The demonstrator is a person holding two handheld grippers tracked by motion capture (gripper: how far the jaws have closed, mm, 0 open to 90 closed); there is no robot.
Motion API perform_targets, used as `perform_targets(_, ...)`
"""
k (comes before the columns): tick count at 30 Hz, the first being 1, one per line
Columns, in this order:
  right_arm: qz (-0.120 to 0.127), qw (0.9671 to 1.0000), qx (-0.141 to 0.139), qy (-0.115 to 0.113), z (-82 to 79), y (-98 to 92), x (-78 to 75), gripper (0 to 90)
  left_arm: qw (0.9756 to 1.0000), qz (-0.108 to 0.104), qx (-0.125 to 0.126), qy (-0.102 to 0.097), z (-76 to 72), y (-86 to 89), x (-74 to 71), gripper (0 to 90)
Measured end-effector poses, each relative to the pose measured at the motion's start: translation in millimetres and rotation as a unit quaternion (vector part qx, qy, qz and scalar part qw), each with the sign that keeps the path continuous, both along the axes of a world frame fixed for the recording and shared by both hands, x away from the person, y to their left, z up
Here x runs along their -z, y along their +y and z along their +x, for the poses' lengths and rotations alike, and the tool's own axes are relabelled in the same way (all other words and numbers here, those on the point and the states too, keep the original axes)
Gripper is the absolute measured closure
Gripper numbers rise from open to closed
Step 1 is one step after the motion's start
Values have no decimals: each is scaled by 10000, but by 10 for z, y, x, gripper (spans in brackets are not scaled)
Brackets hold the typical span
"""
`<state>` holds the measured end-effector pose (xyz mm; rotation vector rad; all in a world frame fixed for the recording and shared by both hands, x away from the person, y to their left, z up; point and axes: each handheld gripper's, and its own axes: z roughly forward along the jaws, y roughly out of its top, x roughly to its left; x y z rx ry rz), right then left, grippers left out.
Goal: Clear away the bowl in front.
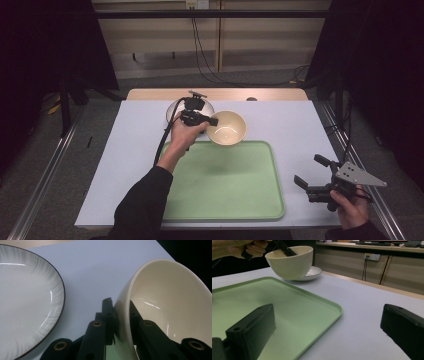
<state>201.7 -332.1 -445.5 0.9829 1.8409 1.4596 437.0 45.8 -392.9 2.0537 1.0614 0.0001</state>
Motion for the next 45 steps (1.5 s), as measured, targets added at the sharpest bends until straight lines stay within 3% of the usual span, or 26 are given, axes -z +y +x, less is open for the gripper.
perform_targets(5, 113, 9999, 76, -16, -2, 11, 1, 0, 9998, -51, 140, 138, -3, -161, 89, 823)
perform_targets(13, 99, 9999, 48, -47, -3, 12, 6, 0, 9991, -99, 283, 309, -20, -443, 219, 822)
perform_targets(18, 119, 9999, 55, -53, -1, 12, 9, 0, 9987, -86, 304, 400, -16, -593, 325, 822)
perform_targets(25, 120, 9999, 48, -46, -1, 19, 14, 0, 9978, 87, 432, 489, -9, -760, 439, 821)
perform_targets(29, 106, 9999, 42, -56, -1, 15, 15, 0, 9977, 20, 394, 543, -24, -876, 493, 822)
perform_targets(33, 111, 9999, 42, -56, -2, 14, 16, 0, 9971, 79, 487, 582, -24, -923, 532, 821)
perform_targets(35, 85, 10000, 34, -32, 0, 21, 24, 0, 9975, 120, 493, 497, -46, -963, 565, 821)
perform_targets(37, 89, 9999, 46, -30, 3, 20, 25, 0, 9967, 148, 550, 570, -38, -970, 602, 811)
perform_targets(45, 132, 9999, 51, -50, 5, 16, 23, 0, 9972, -16, 499, 549, -42, -980, 656, 810)
